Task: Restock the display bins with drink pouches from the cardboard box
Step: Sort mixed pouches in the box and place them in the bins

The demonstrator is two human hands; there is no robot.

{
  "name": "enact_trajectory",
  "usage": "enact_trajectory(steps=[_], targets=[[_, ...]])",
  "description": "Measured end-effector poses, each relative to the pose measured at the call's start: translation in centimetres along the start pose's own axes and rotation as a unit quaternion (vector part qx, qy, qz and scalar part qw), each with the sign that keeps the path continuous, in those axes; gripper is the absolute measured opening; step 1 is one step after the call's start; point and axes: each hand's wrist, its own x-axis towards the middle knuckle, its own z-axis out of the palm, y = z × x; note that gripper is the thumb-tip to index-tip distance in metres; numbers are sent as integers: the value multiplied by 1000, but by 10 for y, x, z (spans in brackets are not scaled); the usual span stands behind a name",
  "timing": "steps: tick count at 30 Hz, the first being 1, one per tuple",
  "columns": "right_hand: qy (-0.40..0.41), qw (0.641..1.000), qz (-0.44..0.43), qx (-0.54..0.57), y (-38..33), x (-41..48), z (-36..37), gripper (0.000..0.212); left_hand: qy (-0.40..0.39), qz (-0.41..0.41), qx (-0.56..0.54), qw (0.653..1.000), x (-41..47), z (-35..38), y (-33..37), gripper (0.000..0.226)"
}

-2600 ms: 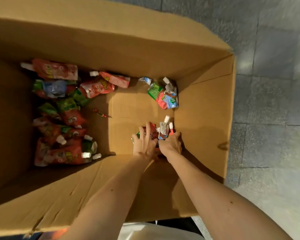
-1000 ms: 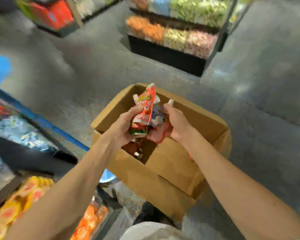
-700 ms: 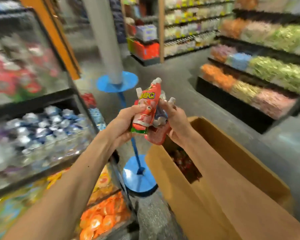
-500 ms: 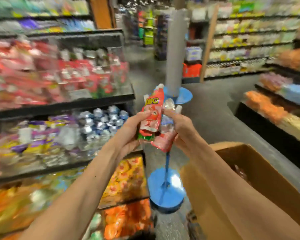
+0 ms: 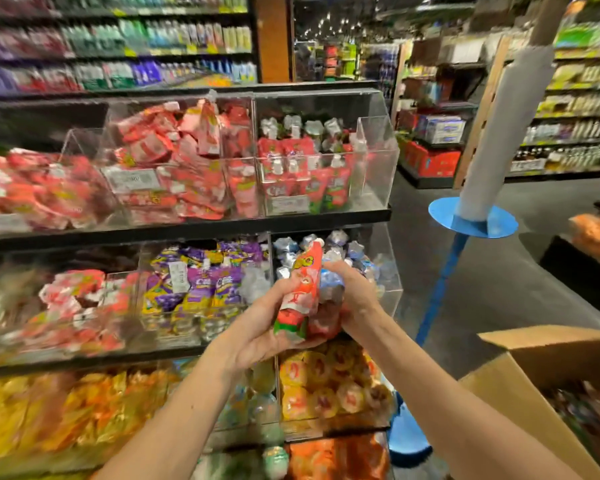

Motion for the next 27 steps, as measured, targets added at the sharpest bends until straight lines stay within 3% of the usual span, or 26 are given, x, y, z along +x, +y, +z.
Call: enact_trajectory(steps=[2,3,7,9,11,14,17,19,22,27], targets=[[-14,1000,17,-1,0,-2,0,19,23,-7,24,999,4,-8,3,37],[-26,999,32,-6,0,2,-2,17,33,-11,29,999,7,-12,4,39],[-44,998,34,6,-7,12,-9,27,33,-16,29,999,21,-26,0,55],[-24,999,46,12,-12,16,-12,35,13,-18,31,999,27,-28,-1,48],[2,998,51,24,-16,25,-24,26,3,-18,31,999,32,-26,1,42],[56,996,60,34,-22,43,-48,18,34,-15,21,999,48,-24,1,41],[79,992,78,57,-26,59,-73,26,77,-8,-14,997,70,-20,1,49],[73,989,110,65,-30,68,-86,28,82,3,-32,996,85,-15,0,50],[36,986,149,64,-36,85,-103,14,77,19,-48,996,103,-4,-2,34],[-15,990,123,64,-48,126,-123,12,113,30,-78,990,127,8,-7,40]])
